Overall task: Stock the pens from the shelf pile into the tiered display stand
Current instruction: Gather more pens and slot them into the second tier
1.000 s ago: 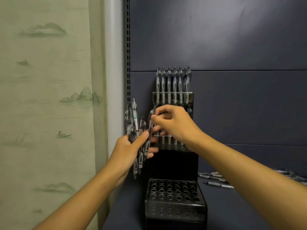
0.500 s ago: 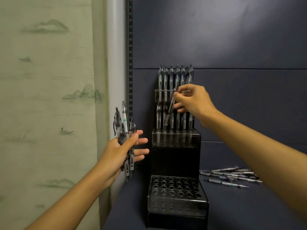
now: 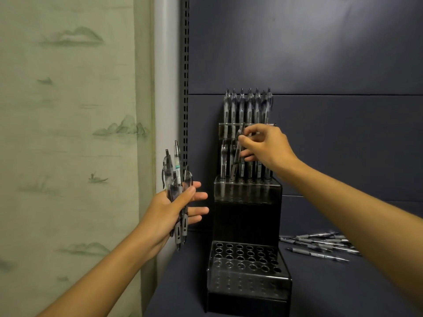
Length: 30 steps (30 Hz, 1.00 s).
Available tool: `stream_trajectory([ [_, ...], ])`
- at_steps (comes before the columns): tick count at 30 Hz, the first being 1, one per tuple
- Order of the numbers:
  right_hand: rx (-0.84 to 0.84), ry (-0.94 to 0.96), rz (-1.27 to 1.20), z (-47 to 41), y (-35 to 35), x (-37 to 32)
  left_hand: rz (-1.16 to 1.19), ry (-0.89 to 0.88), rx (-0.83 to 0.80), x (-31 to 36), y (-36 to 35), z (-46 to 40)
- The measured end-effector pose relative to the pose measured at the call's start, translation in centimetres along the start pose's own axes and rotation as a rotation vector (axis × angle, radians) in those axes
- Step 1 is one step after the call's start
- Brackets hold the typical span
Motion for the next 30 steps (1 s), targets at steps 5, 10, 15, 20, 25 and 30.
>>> stream_trajectory([
  [5, -0.065, -0.011, 0.070, 0.2, -1.0, 0.4, 0.017, -0.003, -0.029, -0.1, -0.4, 0.1],
  [10, -0.064, -0.010, 0.116, 0.3, -1.1, 0.6, 0.017, -0.009, -0.060, -0.1, -1.4, 0.1],
  [15, -0.086, -0.020, 0.169, 0.0, -1.3, 0.5, 0.022, -0.015, -0.069, 0.2, -1.8, 0.0],
  [20, -0.166, -0.079, 0.285, -0.7, -1.6, 0.5, 0.011, -0.011, -0.073, 0.1, -2.1, 0.1],
  [25, -0.165, -0.060, 0.334, -0.3, -1.8, 0.9, 0.004, 0.000, -0.062, 0.0, -2.1, 0.1],
  [30, -0.211, -0.038, 0.387, 0.5, -1.2, 0.9, 0.008, 0.013, -0.059, -0.1, -1.9, 0.2],
])
Point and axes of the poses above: each hand's wrist, its own z-axis away from the middle knuckle, its own y-axis out of the back of the hand, x = y × z, the point moved 3 cm from there along -z, towards the middle knuckle, and after that the axes turned 6 degrees about -z, right-handed, at the moved point
